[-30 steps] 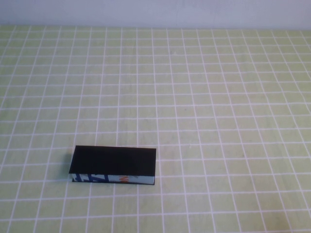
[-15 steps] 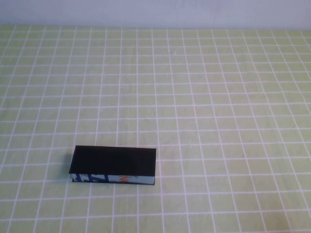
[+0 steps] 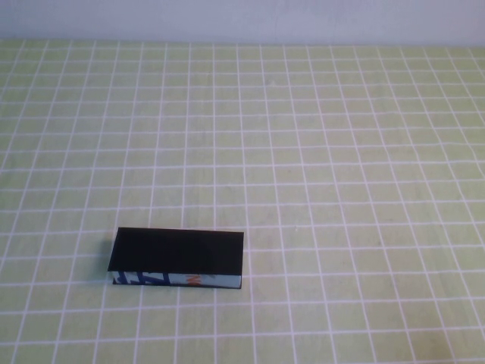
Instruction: Return glasses to glasses case
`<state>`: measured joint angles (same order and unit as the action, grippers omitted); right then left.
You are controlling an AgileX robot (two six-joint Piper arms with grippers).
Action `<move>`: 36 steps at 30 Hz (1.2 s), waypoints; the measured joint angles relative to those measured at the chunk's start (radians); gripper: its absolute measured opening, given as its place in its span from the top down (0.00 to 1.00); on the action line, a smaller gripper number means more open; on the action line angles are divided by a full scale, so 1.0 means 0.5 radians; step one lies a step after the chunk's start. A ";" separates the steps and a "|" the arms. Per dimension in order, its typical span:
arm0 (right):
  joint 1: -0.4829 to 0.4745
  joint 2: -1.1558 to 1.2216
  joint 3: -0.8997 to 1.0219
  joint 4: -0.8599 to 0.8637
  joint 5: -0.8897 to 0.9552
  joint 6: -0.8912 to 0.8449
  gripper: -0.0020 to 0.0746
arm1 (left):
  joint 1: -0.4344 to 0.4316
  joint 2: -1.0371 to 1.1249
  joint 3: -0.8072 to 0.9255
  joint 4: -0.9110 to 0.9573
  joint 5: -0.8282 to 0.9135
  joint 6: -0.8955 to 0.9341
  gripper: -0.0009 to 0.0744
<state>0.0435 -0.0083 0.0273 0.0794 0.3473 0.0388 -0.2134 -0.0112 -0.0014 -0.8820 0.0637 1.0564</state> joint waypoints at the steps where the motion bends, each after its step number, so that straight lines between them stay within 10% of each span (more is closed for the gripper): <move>1: 0.000 0.000 0.000 0.000 0.000 0.000 0.99 | 0.024 0.000 -0.030 0.303 0.026 -0.326 0.99; 10: 0.000 0.000 0.000 0.000 0.000 0.000 0.99 | 0.274 0.000 0.050 1.506 0.139 -1.822 0.99; 36: 0.000 -0.002 0.000 0.000 0.000 0.000 0.99 | 0.285 0.000 0.057 1.631 0.643 -1.912 0.99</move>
<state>0.0435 -0.0091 0.0273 0.0794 0.3473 0.0388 -0.0708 -0.0112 0.0274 -0.0667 0.3851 0.1005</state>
